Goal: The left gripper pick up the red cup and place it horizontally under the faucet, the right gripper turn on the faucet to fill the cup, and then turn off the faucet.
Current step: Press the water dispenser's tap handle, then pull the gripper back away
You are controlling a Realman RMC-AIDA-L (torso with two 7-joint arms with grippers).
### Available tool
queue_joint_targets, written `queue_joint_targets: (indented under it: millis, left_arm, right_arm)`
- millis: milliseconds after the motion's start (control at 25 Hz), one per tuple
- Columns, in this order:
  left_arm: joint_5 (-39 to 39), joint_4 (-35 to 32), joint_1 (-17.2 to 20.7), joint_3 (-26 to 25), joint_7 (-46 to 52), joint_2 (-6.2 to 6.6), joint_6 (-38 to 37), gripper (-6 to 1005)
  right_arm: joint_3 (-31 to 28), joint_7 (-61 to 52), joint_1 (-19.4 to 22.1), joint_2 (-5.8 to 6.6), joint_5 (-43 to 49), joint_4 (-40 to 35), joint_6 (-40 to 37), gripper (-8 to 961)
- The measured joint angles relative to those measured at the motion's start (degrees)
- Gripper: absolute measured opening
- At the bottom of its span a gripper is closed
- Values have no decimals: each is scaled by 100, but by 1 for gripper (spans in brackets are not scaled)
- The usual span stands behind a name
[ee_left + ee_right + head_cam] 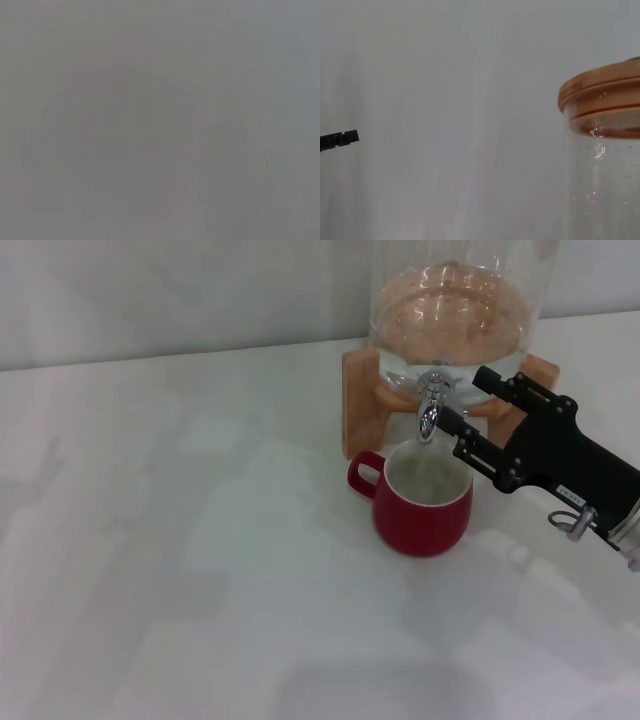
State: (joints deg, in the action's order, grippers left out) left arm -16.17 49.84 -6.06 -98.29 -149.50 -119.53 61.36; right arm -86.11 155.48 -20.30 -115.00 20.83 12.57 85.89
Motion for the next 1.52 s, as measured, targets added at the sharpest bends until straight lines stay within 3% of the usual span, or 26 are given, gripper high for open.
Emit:
queue_joint_targets:
  millis: [1520]
  left_arm:
    - [-36, 52, 8, -8, 0, 0, 34, 884]
  right_arm:
    - [-576, 211, 94, 29, 1, -53, -215, 617]
